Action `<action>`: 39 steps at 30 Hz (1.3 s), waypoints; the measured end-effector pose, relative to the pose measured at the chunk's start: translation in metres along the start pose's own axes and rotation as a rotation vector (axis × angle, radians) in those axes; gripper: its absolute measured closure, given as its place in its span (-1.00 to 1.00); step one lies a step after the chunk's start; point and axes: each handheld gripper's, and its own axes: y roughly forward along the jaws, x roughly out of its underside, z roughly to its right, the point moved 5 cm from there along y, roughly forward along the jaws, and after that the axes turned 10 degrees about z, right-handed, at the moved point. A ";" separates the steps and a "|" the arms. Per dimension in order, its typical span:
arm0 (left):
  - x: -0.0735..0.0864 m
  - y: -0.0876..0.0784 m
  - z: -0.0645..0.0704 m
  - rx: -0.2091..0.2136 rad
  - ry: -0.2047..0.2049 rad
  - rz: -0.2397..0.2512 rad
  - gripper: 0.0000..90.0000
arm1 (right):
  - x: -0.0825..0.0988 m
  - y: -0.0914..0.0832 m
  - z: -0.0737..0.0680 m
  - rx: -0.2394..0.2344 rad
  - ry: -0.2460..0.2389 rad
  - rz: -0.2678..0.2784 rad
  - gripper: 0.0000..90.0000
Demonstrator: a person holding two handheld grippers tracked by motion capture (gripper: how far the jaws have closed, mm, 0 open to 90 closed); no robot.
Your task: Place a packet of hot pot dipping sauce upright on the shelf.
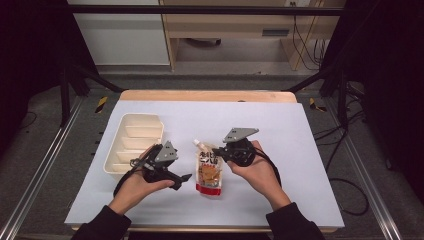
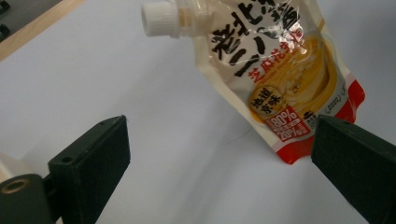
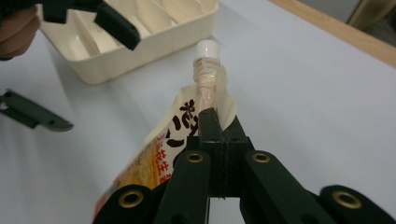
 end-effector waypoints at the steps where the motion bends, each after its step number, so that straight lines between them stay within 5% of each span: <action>1: -0.004 -0.006 -0.007 0.001 0.021 -0.025 -0.90 | -0.004 0.001 -0.003 -0.006 -0.018 0.002 1.00; 6: -0.011 -0.016 -0.020 -0.011 0.031 -0.061 -0.87 | -0.017 0.003 -0.012 -0.035 -0.062 0.008 1.00; 10: -0.019 -0.025 -0.026 0.022 0.021 -0.066 -0.85 | -0.022 0.005 -0.017 -0.062 -0.086 0.004 1.00; 12: -0.023 -0.029 -0.027 0.030 0.061 -0.090 -0.85 | -0.024 0.006 -0.020 -0.077 -0.103 0.007 1.00; 18: -0.030 -0.030 -0.029 0.079 0.096 -0.113 -0.85 | -0.028 0.006 -0.029 -0.107 -0.135 0.009 1.00; 21: -0.031 -0.027 -0.026 0.127 0.100 -0.117 -0.81 | -0.030 0.005 -0.035 -0.122 -0.159 0.010 1.00; 33: -0.035 -0.018 -0.016 0.199 0.114 -0.129 -0.65 | -0.030 0.001 -0.049 -0.166 -0.210 0.019 1.00; 39: -0.038 -0.016 -0.011 0.236 0.130 -0.137 -0.41 | -0.030 0.001 -0.052 -0.175 -0.215 0.017 1.00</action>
